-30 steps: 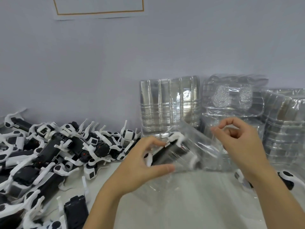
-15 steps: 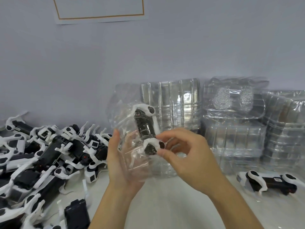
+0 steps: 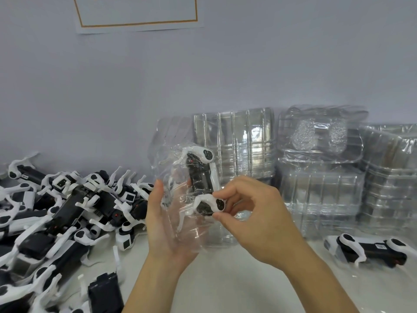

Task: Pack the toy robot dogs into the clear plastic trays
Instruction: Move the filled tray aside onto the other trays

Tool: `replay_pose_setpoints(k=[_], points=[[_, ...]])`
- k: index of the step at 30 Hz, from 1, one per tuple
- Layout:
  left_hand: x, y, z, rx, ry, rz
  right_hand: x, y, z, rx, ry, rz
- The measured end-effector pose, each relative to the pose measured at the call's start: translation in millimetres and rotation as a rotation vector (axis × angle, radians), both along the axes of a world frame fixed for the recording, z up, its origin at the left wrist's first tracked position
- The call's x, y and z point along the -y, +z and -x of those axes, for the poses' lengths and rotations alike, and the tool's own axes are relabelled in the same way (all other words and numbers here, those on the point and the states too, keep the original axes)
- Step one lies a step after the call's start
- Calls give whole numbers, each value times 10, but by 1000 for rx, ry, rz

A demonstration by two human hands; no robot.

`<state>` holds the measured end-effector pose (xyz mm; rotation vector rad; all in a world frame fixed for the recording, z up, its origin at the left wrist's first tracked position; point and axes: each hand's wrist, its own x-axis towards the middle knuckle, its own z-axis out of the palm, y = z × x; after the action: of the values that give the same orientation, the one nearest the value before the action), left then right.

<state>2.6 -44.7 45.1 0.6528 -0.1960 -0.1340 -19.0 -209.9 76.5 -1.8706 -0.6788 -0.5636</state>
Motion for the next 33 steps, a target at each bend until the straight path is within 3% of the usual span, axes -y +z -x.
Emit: replay_pose_setpoints(k=[22,28,33], points=[[20,40,22,60,29,-142,60,17,11,-89,-52,19],[9,2,14,70,8,-173,263,97,22,-154,6,112],[98,8,-1,119,6,-289,255,98,-52,-29,-228,-128]])
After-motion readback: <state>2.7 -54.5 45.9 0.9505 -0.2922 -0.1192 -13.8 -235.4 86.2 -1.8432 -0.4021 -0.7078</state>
